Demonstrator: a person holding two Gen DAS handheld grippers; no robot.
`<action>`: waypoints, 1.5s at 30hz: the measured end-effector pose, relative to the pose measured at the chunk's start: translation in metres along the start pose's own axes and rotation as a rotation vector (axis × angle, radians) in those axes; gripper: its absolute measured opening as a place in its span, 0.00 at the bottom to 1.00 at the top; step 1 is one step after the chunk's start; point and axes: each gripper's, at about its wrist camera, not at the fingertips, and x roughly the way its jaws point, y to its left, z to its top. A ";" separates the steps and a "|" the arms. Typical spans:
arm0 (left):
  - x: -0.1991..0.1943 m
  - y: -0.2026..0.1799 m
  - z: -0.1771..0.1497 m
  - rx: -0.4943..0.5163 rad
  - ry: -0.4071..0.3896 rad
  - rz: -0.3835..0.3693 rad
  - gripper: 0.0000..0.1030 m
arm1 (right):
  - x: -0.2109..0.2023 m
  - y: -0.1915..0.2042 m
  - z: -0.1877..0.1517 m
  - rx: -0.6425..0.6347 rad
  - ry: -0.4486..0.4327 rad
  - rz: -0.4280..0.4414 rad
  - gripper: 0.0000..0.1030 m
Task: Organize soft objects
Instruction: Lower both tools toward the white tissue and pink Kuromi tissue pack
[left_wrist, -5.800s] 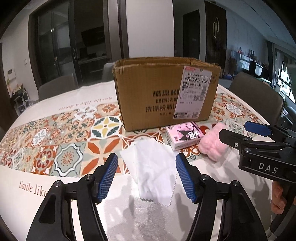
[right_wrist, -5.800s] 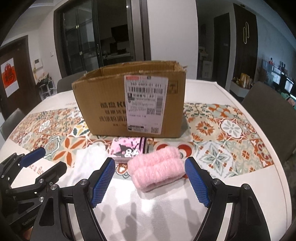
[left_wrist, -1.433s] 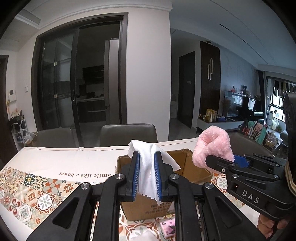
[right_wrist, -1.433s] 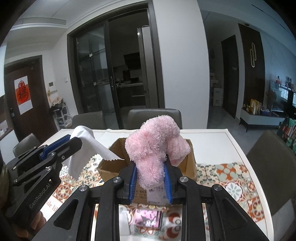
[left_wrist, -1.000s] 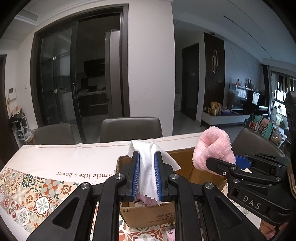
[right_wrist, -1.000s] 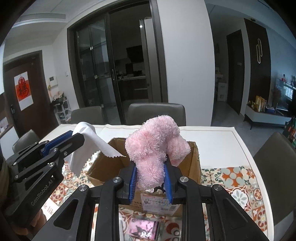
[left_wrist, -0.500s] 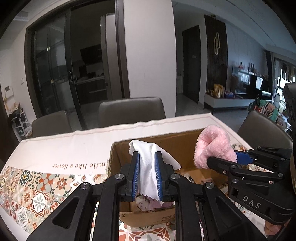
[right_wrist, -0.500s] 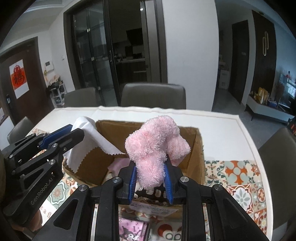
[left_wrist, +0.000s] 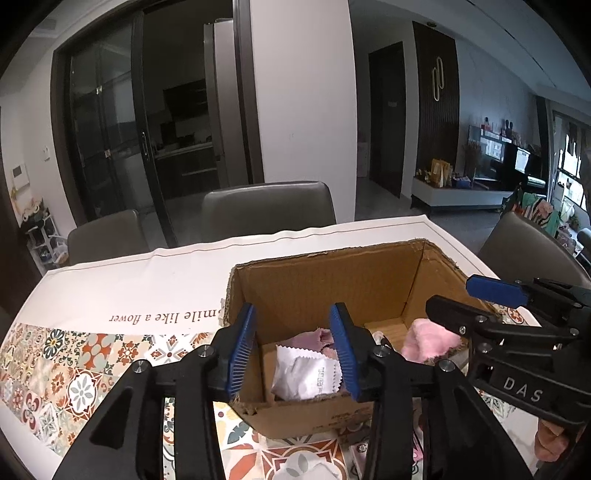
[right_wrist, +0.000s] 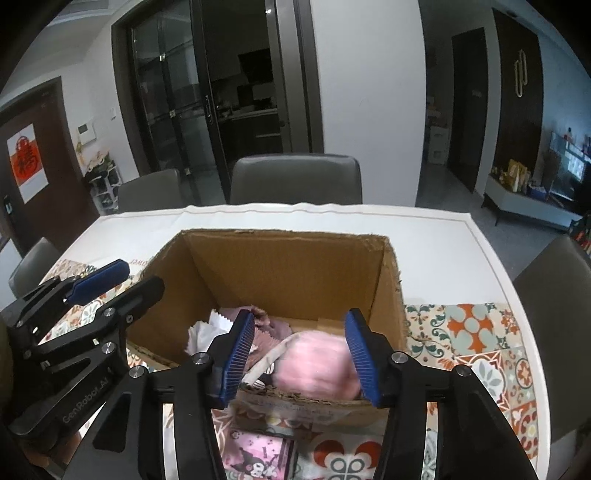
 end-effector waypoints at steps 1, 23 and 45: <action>-0.004 0.000 0.000 0.003 -0.006 0.001 0.41 | -0.004 0.001 0.000 0.003 -0.011 -0.003 0.51; -0.066 0.013 -0.035 0.004 -0.068 0.020 0.42 | -0.062 0.038 -0.040 -0.003 -0.095 -0.017 0.64; -0.063 0.011 -0.098 0.016 0.054 -0.005 0.46 | -0.041 0.046 -0.091 0.018 0.022 -0.018 0.67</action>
